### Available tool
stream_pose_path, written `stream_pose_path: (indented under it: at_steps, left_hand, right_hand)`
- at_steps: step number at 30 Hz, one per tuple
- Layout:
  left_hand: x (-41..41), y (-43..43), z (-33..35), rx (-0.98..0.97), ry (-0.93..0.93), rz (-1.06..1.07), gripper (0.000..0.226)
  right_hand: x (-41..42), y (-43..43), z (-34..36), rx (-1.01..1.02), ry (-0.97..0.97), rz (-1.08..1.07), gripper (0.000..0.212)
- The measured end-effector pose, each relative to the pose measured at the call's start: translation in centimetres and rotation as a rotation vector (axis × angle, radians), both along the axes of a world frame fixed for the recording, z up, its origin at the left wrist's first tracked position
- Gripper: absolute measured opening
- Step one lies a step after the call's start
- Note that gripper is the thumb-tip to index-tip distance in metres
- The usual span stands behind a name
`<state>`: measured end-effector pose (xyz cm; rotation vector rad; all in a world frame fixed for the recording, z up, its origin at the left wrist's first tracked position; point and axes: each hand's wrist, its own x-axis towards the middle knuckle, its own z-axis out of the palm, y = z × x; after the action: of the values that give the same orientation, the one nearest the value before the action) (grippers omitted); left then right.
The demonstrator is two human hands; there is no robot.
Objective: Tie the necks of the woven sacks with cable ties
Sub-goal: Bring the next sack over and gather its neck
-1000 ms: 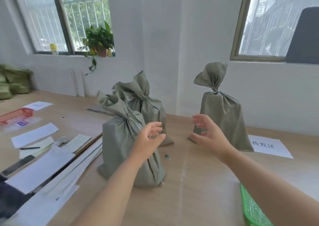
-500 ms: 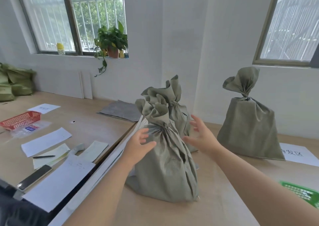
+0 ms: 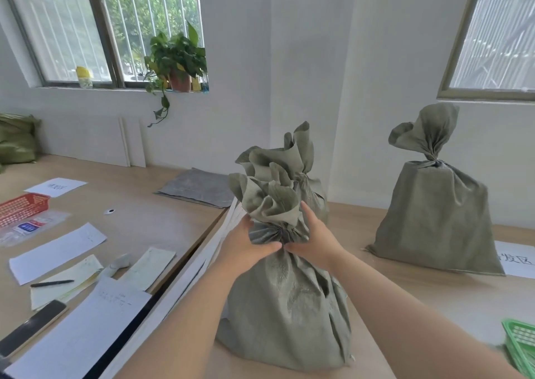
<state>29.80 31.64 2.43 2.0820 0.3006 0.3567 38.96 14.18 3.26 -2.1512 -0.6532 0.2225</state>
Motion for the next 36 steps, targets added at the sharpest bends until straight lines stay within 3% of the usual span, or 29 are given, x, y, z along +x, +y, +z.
stream_pose_path:
  at_steps: [4, 6, 13, 18, 24, 30, 36]
  left_hand:
    - [1.4, -0.2, -0.4, 0.028, 0.049, -0.031, 0.083]
    - [1.6, -0.5, -0.8, 0.028, 0.07, -0.024, 0.074]
    - [1.6, -2.2, 0.3, -0.003, 0.02, 0.014, 0.034]
    - [1.3, -4.5, 2.2, 0.04, -0.014, -0.06, 0.019]
    - [0.0, -7.2, 4.1, -0.065, -0.071, -0.113, 0.028]
    - [-1.3, -12.6, 6.8, -0.092, -0.195, -0.129, 0.025]
    - [-1.8, -20.5, 8.0, -0.134, -0.267, -0.164, 0.026]
  right_hand:
    - [0.7, 0.9, -1.4, 0.001, -0.045, -0.013, 0.1]
    - [0.4, 0.8, -1.4, -0.003, -0.061, -0.035, 0.086]
    - [0.2, -0.8, -1.7, 0.002, -0.078, -0.076, 0.011]
    - [-0.6, -3.5, -1.0, 0.111, -0.002, -0.082, 0.023]
    - [-1.6, -7.5, 0.3, 0.312, 0.105, -0.136, 0.051]
    - [-3.8, -12.6, 3.3, 0.508, 0.131, -0.121, 0.025]
    - [-6.2, -20.9, 4.6, 0.702, 0.188, -0.134, 0.022]
